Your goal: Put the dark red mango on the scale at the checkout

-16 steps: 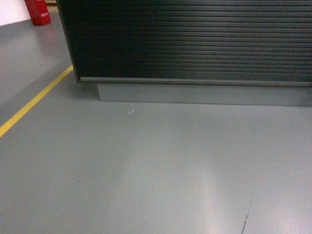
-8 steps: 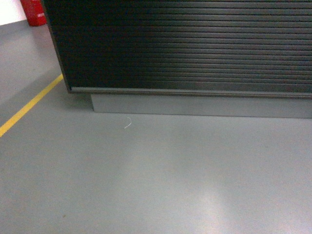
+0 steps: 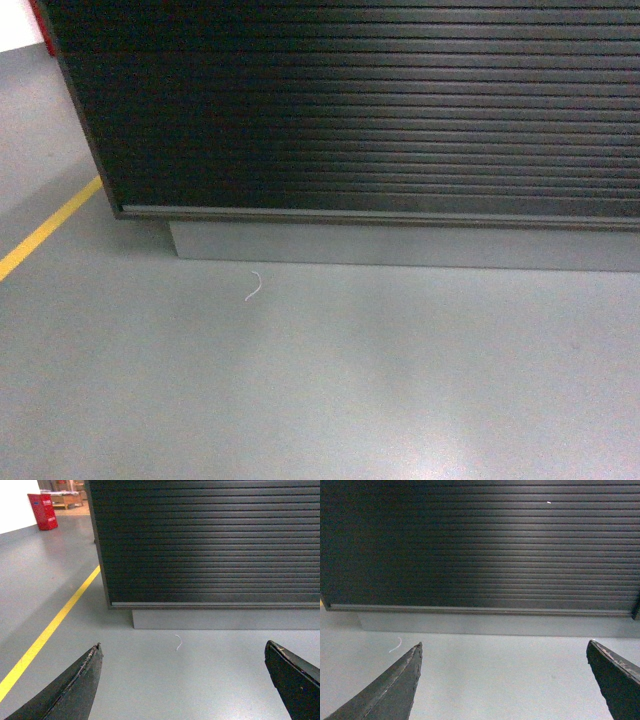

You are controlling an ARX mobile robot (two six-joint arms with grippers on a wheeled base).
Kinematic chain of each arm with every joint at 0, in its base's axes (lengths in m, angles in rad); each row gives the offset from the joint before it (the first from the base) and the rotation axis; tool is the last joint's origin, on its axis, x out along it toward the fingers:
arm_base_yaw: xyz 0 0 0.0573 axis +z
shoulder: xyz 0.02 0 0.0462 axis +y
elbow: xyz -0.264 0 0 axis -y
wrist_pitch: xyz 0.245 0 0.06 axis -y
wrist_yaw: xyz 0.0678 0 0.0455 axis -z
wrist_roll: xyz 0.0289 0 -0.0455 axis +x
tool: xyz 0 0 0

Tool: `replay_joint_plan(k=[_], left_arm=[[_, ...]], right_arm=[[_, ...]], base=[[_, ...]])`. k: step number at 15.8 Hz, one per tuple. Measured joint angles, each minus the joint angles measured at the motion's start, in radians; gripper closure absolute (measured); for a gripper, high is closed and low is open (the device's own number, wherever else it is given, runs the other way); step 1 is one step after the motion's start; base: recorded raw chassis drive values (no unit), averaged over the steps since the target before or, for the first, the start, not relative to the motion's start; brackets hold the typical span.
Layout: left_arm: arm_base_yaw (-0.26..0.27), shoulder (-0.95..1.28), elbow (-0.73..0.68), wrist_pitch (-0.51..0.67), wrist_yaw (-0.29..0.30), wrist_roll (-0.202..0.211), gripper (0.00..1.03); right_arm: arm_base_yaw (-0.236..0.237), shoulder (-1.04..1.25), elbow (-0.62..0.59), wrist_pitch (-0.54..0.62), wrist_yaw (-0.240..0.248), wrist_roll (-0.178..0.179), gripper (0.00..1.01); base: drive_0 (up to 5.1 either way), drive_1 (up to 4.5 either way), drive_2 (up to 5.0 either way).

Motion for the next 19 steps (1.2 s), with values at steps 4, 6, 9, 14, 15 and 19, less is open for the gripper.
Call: replay_joint_plan(k=[4, 6, 9, 14, 15, 19], left_arm=[[0.000, 0.000, 0.000, 0.000, -0.001, 0.000, 0.05], [0.000, 0.000, 0.000, -0.002, -0.001, 0.000, 0.05], [0.000, 0.000, 0.000, -0.002, -0.002, 0.000, 0.05], [0.000, 0.000, 0.000, 0.001, 0.000, 0.000, 0.05], [0.000, 0.000, 0.000, -0.004, -0.001, 0.000, 0.05], [0.000, 0.000, 0.000, 0.001, 0.000, 0.000, 0.05]], right_arm=[[0.000, 0.000, 0.000, 0.000, 0.000, 0.000, 0.03], [0.000, 0.000, 0.000, 0.003, 0.001, 0.000, 0.03], [0.000, 0.000, 0.000, 0.006, 0.000, 0.000, 0.03], [0.000, 0.000, 0.000, 0.003, 0.000, 0.000, 0.03], [0.000, 0.000, 0.000, 0.002, 0.000, 0.000, 0.03], [0.000, 0.000, 0.000, 0.002, 0.001, 0.000, 0.03]], base=[[0.0, 4.30, -4.3], [0.0, 4.31, -4.3], [0.0, 4.33, -4.3], [-0.1, 4.23, -4.4], [-0.1, 4.18, -4.4], [-0.1, 4.22, -4.4]])
